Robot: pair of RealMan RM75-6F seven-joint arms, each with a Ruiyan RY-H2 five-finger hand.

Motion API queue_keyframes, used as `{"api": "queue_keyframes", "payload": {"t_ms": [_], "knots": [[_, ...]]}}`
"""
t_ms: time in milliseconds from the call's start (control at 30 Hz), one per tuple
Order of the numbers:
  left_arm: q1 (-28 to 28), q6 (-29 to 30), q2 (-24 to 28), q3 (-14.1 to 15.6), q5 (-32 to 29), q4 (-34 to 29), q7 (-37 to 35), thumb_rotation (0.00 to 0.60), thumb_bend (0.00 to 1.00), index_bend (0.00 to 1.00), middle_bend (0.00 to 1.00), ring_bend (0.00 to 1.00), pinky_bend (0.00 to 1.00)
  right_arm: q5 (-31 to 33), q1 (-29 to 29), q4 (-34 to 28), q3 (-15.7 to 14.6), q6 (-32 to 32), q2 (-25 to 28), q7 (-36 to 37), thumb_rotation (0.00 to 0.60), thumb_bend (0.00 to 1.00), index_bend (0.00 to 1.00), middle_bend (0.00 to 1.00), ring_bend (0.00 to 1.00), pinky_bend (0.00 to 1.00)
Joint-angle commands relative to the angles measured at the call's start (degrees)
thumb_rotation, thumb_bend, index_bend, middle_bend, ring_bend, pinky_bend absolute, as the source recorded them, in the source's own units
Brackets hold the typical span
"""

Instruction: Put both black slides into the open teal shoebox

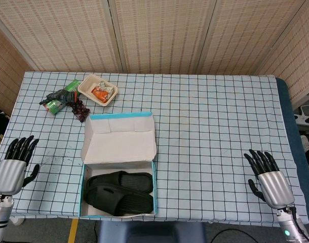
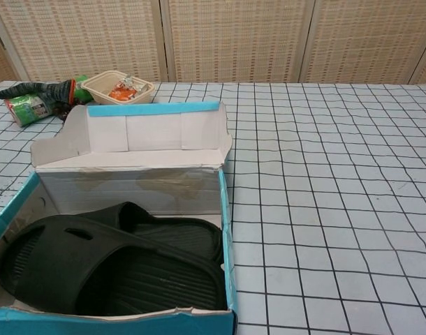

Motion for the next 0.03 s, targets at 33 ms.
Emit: {"api": "queue_keyframes", "payload": {"t_ms": [33], "knots": [[1.78,-1.18,0.92,-0.28,-0.36,-1.74,-1.06,0.600,0.43,0.00,0.00,0.00,0.05,0.09,-0.63,0.33,0.58,1.10,-0.38,-0.21,0.600,0.38,0.00,0.00,0.00,0.00]]}}
